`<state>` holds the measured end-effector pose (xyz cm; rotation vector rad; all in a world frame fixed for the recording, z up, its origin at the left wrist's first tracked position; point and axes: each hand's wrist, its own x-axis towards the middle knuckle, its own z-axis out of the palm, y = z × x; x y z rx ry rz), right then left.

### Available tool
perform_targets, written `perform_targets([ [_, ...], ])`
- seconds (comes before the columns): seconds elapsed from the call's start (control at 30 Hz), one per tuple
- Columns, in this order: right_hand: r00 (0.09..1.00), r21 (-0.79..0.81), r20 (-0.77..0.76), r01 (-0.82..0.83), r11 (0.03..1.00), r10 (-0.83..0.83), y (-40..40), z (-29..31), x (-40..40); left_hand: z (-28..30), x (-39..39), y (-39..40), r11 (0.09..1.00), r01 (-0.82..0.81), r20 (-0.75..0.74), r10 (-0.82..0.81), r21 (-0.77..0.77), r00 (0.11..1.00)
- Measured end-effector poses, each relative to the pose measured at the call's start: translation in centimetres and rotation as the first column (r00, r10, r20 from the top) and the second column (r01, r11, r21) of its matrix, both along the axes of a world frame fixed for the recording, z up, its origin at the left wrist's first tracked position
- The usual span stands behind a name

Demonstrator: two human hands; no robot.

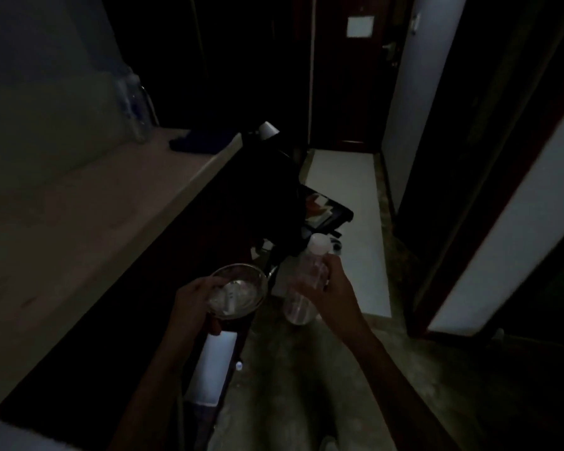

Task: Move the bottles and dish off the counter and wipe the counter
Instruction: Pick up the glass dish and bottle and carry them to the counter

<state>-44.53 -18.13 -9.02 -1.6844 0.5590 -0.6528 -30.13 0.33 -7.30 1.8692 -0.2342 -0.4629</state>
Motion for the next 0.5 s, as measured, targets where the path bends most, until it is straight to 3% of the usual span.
perform_targets([
  [0.13,0.988,0.064,0.06,-0.148,0.987,0.144,-7.5,3.0,10.5,3.8,6.7,-5.4,0.998,-0.031,0.112,0.026,0.051,0.993],
  [0.23,0.957,0.015,0.089,-0.277,0.961,0.275,-11.8,6.4,18.8,7.2,11.8,-7.8,0.98,-0.187,0.194,0.172,0.061,0.966],
  [0.37,0.873,-0.066,0.146,-0.462,0.885,0.466,-14.0,10.2,30.2,9.9,19.1,-8.2,0.889,-0.452,0.112,0.458,-0.078,0.882],
  [0.5,0.786,-0.174,0.133,-0.581,0.795,0.603,-13.2,12.8,41.6,10.8,26.1,-6.5,0.808,-0.583,0.101,0.589,-0.086,0.802],
])
